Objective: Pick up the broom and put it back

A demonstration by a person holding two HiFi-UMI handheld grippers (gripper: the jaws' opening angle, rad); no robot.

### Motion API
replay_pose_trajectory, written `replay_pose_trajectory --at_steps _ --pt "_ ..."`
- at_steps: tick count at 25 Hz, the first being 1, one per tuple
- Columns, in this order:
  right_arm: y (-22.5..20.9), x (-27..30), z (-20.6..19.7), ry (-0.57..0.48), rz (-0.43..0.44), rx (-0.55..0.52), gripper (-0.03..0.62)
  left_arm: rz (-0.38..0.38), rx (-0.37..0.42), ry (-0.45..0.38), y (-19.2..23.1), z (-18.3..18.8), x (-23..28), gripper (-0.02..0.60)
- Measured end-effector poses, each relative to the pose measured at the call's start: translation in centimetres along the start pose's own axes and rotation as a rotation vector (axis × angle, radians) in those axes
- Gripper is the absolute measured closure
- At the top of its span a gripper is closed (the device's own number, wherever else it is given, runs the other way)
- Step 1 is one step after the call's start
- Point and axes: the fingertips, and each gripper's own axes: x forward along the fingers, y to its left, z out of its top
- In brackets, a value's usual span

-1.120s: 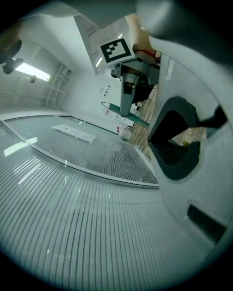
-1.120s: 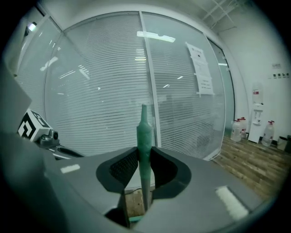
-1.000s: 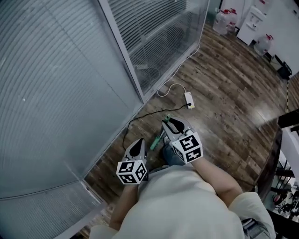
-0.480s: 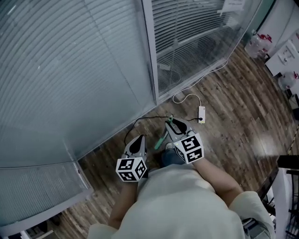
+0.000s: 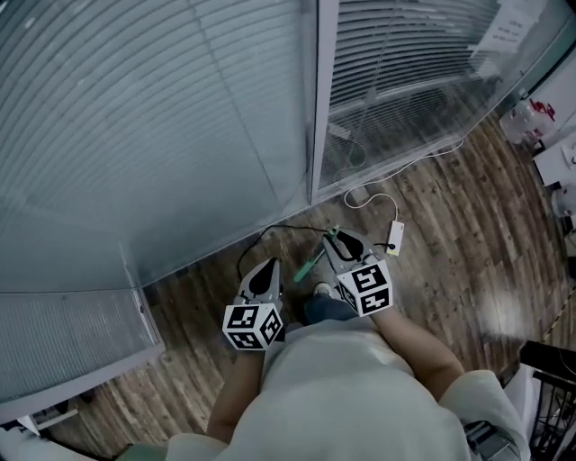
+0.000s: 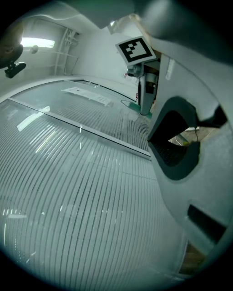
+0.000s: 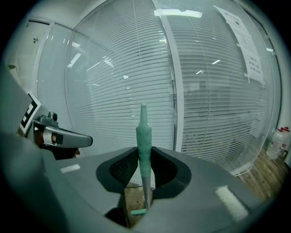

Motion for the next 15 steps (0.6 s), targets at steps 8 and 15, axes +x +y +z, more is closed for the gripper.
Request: replay_pose_trajectory --at_steps 8,15 --pt "-1.9 3.1 -1.2 0.044 0.060 -0.017 0.497 0.076 -0.047 -0.034 1.0 0.3 2.2 0.575" --pt "-3.7 5.8 -2.9 0.067 0.068 -0.001 0.497 0.128 -0.064 -0.043 1.7 0.0 3.3 0.575"
